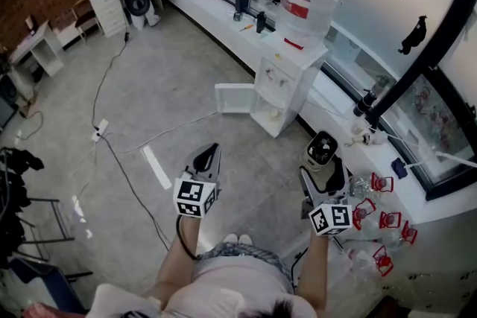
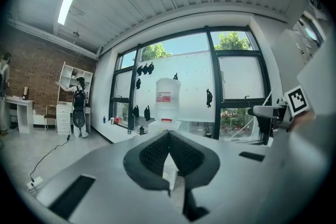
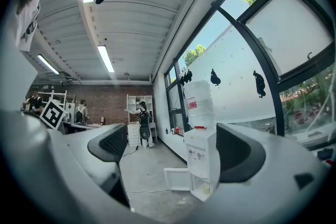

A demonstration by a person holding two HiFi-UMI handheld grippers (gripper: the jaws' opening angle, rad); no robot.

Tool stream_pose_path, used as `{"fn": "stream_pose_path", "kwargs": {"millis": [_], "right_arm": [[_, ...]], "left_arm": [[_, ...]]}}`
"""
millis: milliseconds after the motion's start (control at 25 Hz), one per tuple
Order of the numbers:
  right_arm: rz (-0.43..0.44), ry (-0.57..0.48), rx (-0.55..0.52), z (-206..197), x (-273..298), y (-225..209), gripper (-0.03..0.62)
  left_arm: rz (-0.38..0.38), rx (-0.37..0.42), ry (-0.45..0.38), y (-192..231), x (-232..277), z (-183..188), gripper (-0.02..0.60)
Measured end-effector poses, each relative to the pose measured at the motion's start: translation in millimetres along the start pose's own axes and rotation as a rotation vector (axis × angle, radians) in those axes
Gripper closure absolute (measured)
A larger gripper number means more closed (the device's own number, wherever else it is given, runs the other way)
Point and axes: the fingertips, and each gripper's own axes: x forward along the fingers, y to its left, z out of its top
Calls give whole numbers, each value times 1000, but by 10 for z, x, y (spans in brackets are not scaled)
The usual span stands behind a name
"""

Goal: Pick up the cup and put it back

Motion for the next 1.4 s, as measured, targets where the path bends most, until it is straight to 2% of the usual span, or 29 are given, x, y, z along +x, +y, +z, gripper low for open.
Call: {"fn": "stream_pose_path", "kwargs": {"millis": [240, 520, 840, 1080, 1400], "right_arm": [[-23, 2, -6, -75, 21, 0, 77], [-27, 23, 6, -169, 135, -19, 77], [-11, 31, 12, -263, 580, -134, 77], [-21, 28, 25, -417, 1088, -317, 77], [-47, 41, 43, -666, 2196, -602, 77]], "left_arm": [[-36, 24, -4, 85, 124, -2, 557], [-31, 19, 5, 236, 221, -47, 557], [-12, 8, 11, 463, 564, -120, 557], [-21, 18, 11, 682, 1040, -127, 557], [-92, 59, 45, 1080, 2146, -67, 557]]}}
